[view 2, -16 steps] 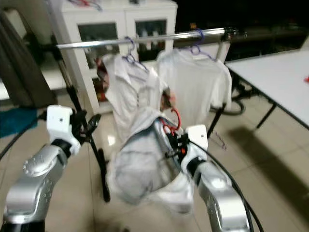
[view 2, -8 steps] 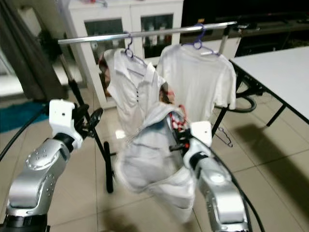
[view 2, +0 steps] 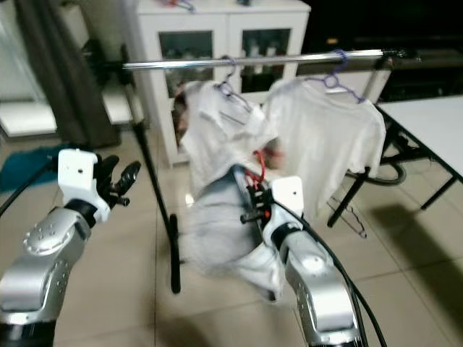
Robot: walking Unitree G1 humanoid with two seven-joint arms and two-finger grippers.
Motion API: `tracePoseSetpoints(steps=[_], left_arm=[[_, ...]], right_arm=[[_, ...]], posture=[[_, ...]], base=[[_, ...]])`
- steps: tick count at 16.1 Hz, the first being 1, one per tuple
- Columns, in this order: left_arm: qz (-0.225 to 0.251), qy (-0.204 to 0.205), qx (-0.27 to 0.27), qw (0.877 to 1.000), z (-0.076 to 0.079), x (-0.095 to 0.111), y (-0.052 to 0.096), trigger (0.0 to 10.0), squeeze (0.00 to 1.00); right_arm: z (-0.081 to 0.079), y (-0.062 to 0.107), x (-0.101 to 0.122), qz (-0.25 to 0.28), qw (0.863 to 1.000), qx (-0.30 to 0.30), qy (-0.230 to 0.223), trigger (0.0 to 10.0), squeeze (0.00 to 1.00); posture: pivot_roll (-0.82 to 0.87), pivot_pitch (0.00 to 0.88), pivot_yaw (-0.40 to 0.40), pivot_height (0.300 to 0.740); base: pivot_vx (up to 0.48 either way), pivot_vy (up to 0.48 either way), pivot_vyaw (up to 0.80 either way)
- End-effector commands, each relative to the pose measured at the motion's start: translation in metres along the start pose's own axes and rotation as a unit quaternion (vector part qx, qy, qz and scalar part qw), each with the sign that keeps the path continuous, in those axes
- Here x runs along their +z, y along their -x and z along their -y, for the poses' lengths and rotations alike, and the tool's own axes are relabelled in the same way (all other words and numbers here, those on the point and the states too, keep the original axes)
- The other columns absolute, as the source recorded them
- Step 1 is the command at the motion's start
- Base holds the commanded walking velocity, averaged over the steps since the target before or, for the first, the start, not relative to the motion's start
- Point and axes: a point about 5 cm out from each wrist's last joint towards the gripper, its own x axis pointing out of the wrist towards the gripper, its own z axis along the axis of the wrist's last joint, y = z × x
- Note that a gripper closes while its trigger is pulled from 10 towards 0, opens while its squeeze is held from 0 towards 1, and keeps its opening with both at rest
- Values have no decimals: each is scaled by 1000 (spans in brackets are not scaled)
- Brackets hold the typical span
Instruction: Hang hanger
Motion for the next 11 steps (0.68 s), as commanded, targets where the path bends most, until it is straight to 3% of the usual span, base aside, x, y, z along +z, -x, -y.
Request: tracePoseSetpoints(steps=[1,8,9,11], left_arm=[[4,4,-16,1000,8,2,-3,10000,0],[5,-4,-22,1000,10,2,0,10000,0],[5,-5,-22,1000,10,2,0,10000,0],[4,-6,-24,1000,10,1,0,10000,0]], right_arm=[[6,2,15,36,999,-10,14,10000,0],[1,1,18,40,999,12,14,10000,0],[1,1,19,43,999,13,10,10000,0],[5,1,20,51,999,-1,-8,10000,0]], posture=[[40,0,31,740],[51,0,16,740],[51,0,16,740],[51,0,14,740]], base=[[349,0,0],[361,0,0],[364,0,800],[360,0,0]])
